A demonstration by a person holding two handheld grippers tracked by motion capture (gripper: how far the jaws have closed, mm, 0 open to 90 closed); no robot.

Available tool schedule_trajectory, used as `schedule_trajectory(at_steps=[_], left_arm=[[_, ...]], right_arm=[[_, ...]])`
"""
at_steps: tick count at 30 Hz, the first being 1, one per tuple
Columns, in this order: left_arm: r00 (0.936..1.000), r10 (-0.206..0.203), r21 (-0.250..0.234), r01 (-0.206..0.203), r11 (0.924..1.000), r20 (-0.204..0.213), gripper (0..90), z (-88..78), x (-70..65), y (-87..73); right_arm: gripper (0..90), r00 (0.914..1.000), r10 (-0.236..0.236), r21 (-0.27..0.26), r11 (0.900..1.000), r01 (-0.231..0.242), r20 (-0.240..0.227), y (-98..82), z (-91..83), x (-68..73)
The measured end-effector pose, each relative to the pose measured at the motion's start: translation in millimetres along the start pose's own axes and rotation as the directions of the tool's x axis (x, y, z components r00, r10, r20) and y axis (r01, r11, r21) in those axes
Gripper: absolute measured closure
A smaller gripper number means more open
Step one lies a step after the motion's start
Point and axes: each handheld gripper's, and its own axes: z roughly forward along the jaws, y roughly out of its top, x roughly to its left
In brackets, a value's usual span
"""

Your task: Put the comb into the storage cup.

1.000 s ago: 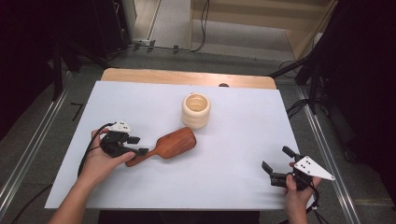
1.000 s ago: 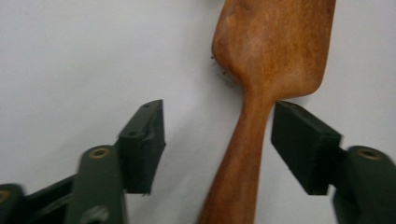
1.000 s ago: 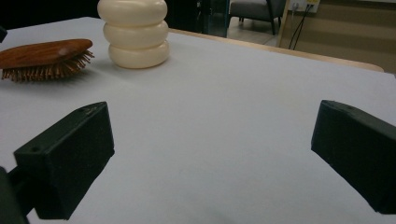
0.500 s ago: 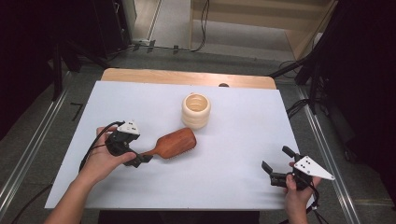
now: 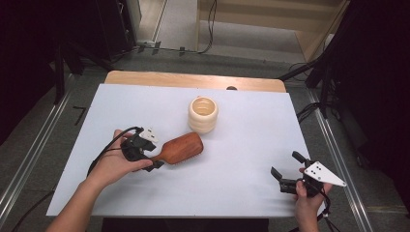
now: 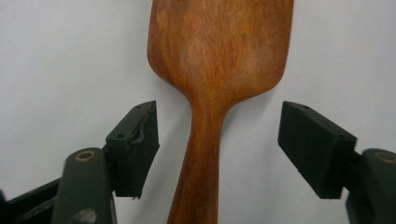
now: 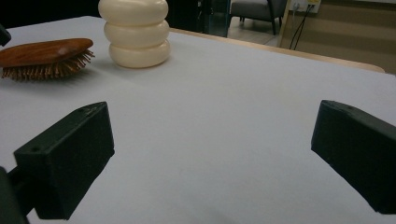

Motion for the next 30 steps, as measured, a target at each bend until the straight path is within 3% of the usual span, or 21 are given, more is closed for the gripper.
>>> schedule_trajectory(at_steps=[11, 19, 24, 30], left_arm=[[0.9996, 0.015, 0.085, -0.013, 0.9963, -0.023, 46.9, 16.6, 3.4, 1.6], [0.9991, 0.029, 0.102, -0.026, 0.9944, -0.030, 62.9, 20.5, 4.8, 4.7], [0.9975, 0.055, 0.105, -0.051, 0.9932, -0.044, 65.5, 21.3, 2.9, 5.2], [0.9970, 0.071, 0.096, -0.068, 0.9930, -0.031, 71.3, 22.1, 1.2, 4.9]], right_arm=[[0.0, 1.0000, -0.001, 0.000, 1.000, 0.001, -0.002, -0.1, -0.1, -0.1], [0.0, 1.0000, -0.002, 0.001, 1.000, 0.002, 0.000, -0.1, 0.1, 0.0], [0.0, 1.0000, -0.002, 0.002, 1.000, 0.002, 0.001, 0.0, 0.3, 0.2], [0.0, 1.0000, -0.003, 0.004, 1.000, 0.003, 0.001, 0.0, 0.4, 0.2]])
